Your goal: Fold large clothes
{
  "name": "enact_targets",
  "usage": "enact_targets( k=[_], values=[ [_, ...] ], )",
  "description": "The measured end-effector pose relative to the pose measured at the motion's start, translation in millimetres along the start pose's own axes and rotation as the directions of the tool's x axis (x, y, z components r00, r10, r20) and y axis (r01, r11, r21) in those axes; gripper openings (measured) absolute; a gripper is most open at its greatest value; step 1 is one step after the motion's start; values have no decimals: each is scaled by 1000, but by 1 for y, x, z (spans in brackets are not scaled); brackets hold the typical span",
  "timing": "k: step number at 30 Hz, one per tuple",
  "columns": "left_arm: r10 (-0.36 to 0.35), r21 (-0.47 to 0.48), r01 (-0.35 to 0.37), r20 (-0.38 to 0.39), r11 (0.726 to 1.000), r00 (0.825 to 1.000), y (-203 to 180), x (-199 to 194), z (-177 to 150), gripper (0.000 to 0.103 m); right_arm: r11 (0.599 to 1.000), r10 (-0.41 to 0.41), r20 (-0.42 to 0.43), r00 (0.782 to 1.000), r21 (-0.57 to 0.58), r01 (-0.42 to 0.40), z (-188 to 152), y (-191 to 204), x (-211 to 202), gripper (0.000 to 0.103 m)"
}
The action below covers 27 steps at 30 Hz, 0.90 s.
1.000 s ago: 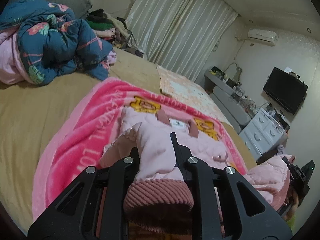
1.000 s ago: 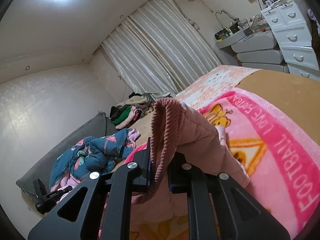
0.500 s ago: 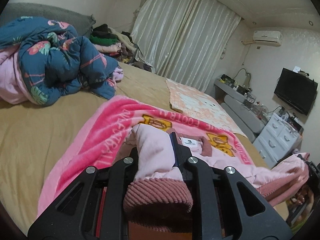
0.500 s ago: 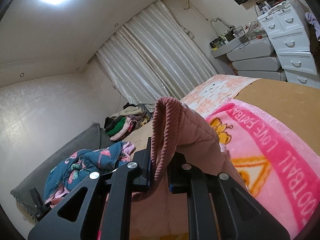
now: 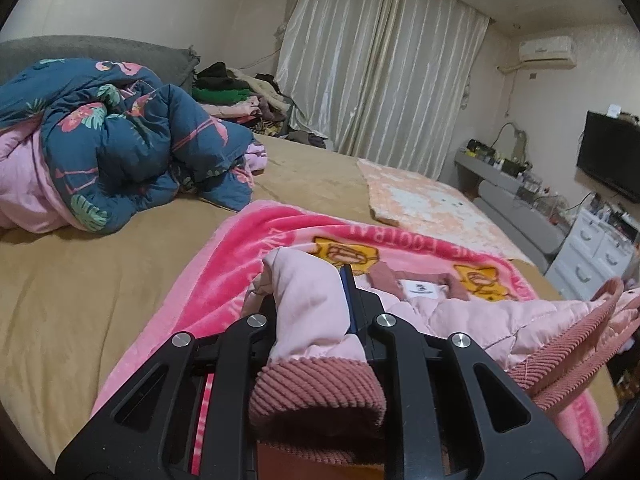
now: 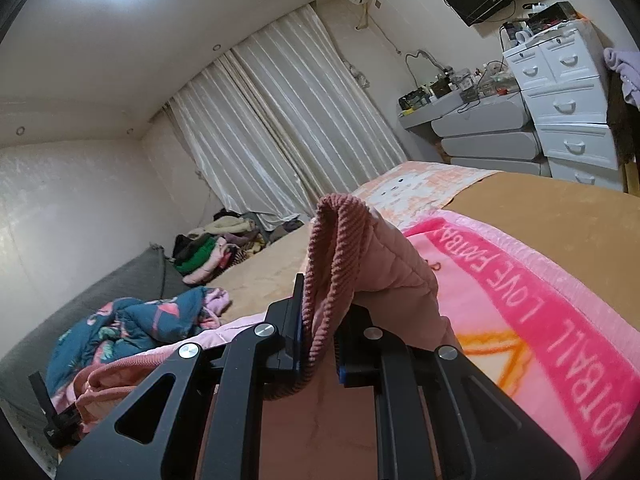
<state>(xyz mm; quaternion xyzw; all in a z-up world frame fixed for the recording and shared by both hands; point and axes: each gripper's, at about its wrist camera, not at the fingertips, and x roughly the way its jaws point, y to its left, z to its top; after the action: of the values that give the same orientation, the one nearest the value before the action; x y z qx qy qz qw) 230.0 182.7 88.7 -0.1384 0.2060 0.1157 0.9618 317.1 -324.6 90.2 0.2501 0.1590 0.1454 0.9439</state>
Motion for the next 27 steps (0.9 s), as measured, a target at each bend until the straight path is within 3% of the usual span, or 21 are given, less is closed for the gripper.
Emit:
enact_targets(
  k=[7, 17, 22, 25, 26, 27],
  values=[
    [72, 46, -70, -58, 997, 996, -4, 47, -11, 11, 998, -56, -70, 996, -1, 56, -17, -17, 45, 11],
    [109, 77, -99, -145, 992, 983, -3, 106, -26, 12, 989, -146, -159, 976, -54, 139, -44, -37, 109, 12],
    [105, 77, -92, -180, 993, 978, 1, 124, -33, 12, 992, -120, -189, 975, -52, 112, -50, -42, 123, 17],
    [90, 60, -80, -189, 995, 978, 4, 126, -34, 13, 998, -44, -190, 981, 40, 52, -44, -47, 115, 33],
    [82, 52, -73, -189, 996, 979, 5, 125, -33, 13, 997, 3, -182, 983, 72, 11, -42, -46, 109, 57],
    [76, 47, -68, -189, 997, 979, 4, 124, -33, 14, 996, 16, -168, 986, 84, -2, -38, -45, 101, 87]
  ],
)
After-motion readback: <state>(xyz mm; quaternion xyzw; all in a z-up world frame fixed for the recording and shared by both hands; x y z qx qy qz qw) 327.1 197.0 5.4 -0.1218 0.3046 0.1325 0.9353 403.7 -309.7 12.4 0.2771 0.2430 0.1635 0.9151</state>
